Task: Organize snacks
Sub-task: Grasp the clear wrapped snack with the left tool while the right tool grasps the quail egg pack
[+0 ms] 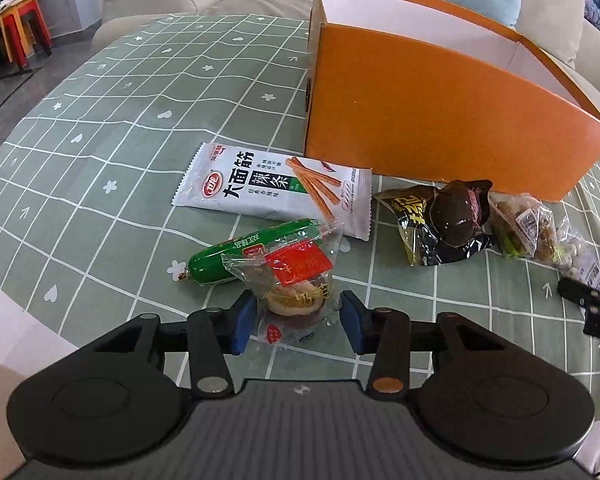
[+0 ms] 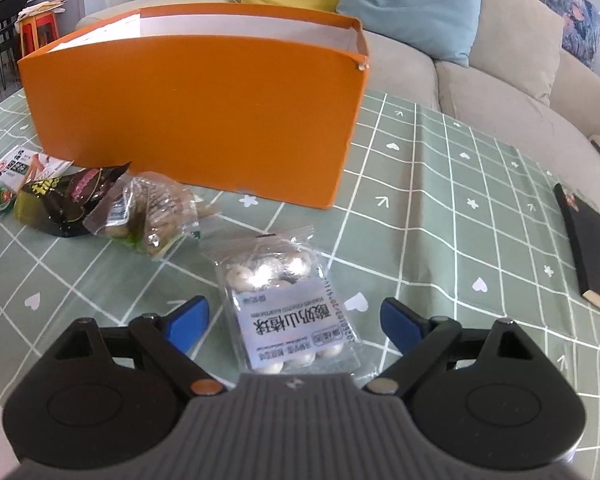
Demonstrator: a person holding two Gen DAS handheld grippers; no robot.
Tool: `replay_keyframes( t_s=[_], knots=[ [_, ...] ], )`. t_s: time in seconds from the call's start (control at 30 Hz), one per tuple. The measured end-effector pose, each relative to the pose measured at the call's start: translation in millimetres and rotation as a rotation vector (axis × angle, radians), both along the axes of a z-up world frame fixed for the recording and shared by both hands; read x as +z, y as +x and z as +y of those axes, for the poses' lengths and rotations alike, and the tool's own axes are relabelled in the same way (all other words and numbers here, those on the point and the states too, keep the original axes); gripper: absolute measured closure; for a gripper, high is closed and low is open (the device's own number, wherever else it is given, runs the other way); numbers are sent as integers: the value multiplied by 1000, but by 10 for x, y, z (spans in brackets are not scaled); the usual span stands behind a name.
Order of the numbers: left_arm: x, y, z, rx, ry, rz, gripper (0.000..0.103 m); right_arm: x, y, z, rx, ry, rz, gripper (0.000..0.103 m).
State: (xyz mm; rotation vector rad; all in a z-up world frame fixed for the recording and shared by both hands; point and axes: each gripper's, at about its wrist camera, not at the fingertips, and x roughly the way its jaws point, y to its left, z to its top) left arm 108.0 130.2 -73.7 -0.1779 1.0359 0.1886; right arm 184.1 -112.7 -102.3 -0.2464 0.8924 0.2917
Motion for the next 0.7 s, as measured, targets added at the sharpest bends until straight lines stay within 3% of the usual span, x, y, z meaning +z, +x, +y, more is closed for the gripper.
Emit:
replay_keyframes(
  t_s=[0.23, 0.43, 0.7],
  knots=[
    [10, -20, -71, -26, 0, 11, 52, -8, 29, -18, -36, 54, 52, 25],
    [14, -83, -161, -52, 0, 19, 53, 41, -93, 18, -69, 62, 90, 41],
    [31, -190, -299, -88, -21, 28, 56, 82, -415, 102, -91, 58, 117, 44]
  ],
)
